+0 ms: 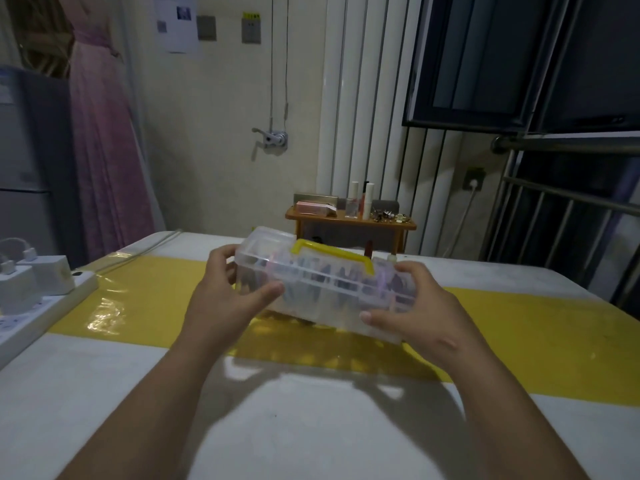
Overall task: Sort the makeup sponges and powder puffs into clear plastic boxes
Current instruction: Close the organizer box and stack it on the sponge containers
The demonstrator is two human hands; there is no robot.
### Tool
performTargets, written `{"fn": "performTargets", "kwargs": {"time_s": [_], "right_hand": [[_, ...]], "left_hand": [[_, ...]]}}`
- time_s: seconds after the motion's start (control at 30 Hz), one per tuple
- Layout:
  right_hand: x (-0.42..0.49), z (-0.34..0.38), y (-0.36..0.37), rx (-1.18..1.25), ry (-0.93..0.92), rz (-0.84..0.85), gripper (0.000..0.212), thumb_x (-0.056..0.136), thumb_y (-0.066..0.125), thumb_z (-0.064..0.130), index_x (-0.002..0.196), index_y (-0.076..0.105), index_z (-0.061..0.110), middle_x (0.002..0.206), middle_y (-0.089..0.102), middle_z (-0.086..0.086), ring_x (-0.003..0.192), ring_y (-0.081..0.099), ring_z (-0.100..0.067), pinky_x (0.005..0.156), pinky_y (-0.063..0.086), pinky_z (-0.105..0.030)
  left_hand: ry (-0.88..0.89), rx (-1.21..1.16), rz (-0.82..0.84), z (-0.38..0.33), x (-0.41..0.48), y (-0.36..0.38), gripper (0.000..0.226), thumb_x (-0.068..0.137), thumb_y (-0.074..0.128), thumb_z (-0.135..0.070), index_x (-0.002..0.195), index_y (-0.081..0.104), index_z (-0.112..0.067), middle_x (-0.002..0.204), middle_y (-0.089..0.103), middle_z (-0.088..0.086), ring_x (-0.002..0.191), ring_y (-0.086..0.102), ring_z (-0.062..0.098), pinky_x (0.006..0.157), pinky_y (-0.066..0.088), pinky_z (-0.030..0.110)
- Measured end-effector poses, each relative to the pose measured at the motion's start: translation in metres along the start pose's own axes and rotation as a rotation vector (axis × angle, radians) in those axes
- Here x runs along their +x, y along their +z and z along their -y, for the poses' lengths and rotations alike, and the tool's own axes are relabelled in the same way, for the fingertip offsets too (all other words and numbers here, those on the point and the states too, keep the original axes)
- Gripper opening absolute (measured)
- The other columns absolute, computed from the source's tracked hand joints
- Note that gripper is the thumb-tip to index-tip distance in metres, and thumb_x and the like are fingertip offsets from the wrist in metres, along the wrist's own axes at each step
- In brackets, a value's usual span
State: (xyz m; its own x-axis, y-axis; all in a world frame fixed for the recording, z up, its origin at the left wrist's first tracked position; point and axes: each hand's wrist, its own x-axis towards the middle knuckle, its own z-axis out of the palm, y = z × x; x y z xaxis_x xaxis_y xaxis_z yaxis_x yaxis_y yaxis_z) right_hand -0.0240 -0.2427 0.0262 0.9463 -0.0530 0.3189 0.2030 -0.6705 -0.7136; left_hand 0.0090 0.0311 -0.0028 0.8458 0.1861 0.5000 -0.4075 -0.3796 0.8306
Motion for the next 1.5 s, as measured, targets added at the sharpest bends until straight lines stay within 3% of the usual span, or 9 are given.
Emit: {"fn": "performTargets", "kwargs": {"time_s": [0.13, 0.3, 0.47, 0.57, 0.67, 0.97, 1.17, 1.3, 1.5], "right_hand": [[0.003, -0.001, 0.005, 0.108, -0.023, -0.186, 0.065, 0.067, 0.086, 0.049, 0.111, 0.038, 0.054, 0.104, 0.057, 0.016, 0.086, 0.058, -0.007, 0.060, 0.045, -0.022], [0.008, -0.005, 0.012, 0.213, -0.046, -0.298, 0.064, 0.076, 0.082, 0.042, 0.119, 0.035, 0.047, 0.108, 0.063, 0.009, 0.091, 0.065, -0.015, 0.062, 0.053, -0.024], [0.015, -0.021, 0.015, 0.207, -0.065, -0.434, 0.048, 0.093, 0.067, 0.027, 0.128, 0.038, 0.044, 0.110, 0.062, 0.006, 0.091, 0.062, -0.015, 0.059, 0.047, -0.020], [0.019, -0.030, 0.019, 0.146, -0.043, -0.363, 0.054, 0.094, 0.062, 0.019, 0.138, 0.038, 0.040, 0.129, 0.059, -0.001, 0.112, 0.059, -0.023, 0.075, 0.048, -0.029], [0.022, -0.036, 0.025, 0.066, -0.012, -0.280, 0.067, 0.092, 0.061, 0.015, 0.146, 0.030, 0.039, 0.142, 0.052, -0.001, 0.121, 0.055, -0.026, 0.078, 0.047, -0.033], [0.026, -0.040, 0.030, -0.017, 0.014, -0.203, 0.092, 0.079, 0.061, 0.012, 0.148, 0.013, 0.050, 0.148, 0.043, 0.004, 0.124, 0.048, -0.024, 0.093, 0.051, -0.041], [0.027, -0.045, 0.025, -0.080, 0.004, -0.248, 0.093, 0.075, 0.066, 0.016, 0.150, 0.019, 0.045, 0.156, 0.035, 0.002, 0.139, 0.035, -0.027, 0.110, 0.036, -0.051], [0.031, -0.058, 0.014, -0.170, 0.195, -0.339, 0.092, 0.072, 0.080, 0.032, 0.147, 0.029, 0.040, 0.160, 0.022, -0.003, 0.143, 0.024, -0.032, 0.113, 0.029, -0.049], [0.035, -0.075, 0.023, 0.025, 0.360, -0.256, 0.089, 0.066, 0.086, 0.013, 0.141, 0.040, 0.031, 0.153, 0.020, -0.007, 0.121, 0.049, -0.034, 0.098, 0.048, -0.043]], "left_hand": [[-0.021, -0.081, -0.118, -0.008, -0.004, 0.011, 0.072, 0.053, 0.075, -0.063, 0.113, 0.046, -0.036, 0.105, 0.055, -0.029, 0.092, 0.056, -0.008, 0.063, 0.045, 0.014], [-0.008, -0.107, -0.117, -0.006, 0.000, 0.022, 0.052, 0.077, 0.076, -0.045, 0.120, 0.049, -0.036, 0.108, 0.056, -0.026, 0.096, 0.058, -0.002, 0.067, 0.045, 0.011], [-0.033, -0.027, 0.098, -0.012, 0.004, 0.034, 0.045, 0.073, 0.070, -0.052, 0.113, 0.050, -0.055, 0.102, 0.058, -0.037, 0.096, 0.056, -0.012, 0.066, 0.043, 0.012], [-0.098, 0.041, 0.223, -0.008, 0.005, 0.039, 0.064, 0.057, 0.063, -0.064, 0.118, 0.044, -0.057, 0.118, 0.057, -0.024, 0.110, 0.055, 0.006, 0.088, 0.052, 0.035], [-0.120, 0.162, 0.214, -0.002, 0.014, 0.044, 0.078, 0.069, 0.067, -0.055, 0.139, 0.039, -0.038, 0.142, 0.049, -0.006, 0.135, 0.041, 0.023, 0.116, 0.026, 0.056], [-0.117, 0.504, 0.135, 0.020, 0.032, 0.072, 0.102, 0.082, 0.064, -0.059, 0.157, 0.006, -0.023, 0.164, 0.016, 0.001, 0.153, 0.000, 0.019, 0.121, -0.003, 0.052], [-0.098, 0.434, 0.016, 0.044, 0.018, 0.072, 0.102, 0.076, 0.072, -0.058, 0.156, 0.013, -0.034, 0.166, 0.008, -0.002, 0.152, 0.002, 0.022, 0.121, 0.015, 0.049], [-0.237, 0.132, 0.040, 0.053, 0.021, 0.056, 0.092, 0.074, 0.084, -0.041, 0.148, 0.030, -0.047, 0.166, 0.003, 0.001, 0.149, 0.016, 0.030, 0.115, 0.027, 0.047], [-0.225, 0.021, 0.120, 0.050, 0.020, 0.058, 0.081, 0.072, 0.087, -0.028, 0.141, 0.045, -0.036, 0.131, 0.059, -0.004, 0.110, 0.057, 0.015, 0.089, 0.051, 0.032]]}}
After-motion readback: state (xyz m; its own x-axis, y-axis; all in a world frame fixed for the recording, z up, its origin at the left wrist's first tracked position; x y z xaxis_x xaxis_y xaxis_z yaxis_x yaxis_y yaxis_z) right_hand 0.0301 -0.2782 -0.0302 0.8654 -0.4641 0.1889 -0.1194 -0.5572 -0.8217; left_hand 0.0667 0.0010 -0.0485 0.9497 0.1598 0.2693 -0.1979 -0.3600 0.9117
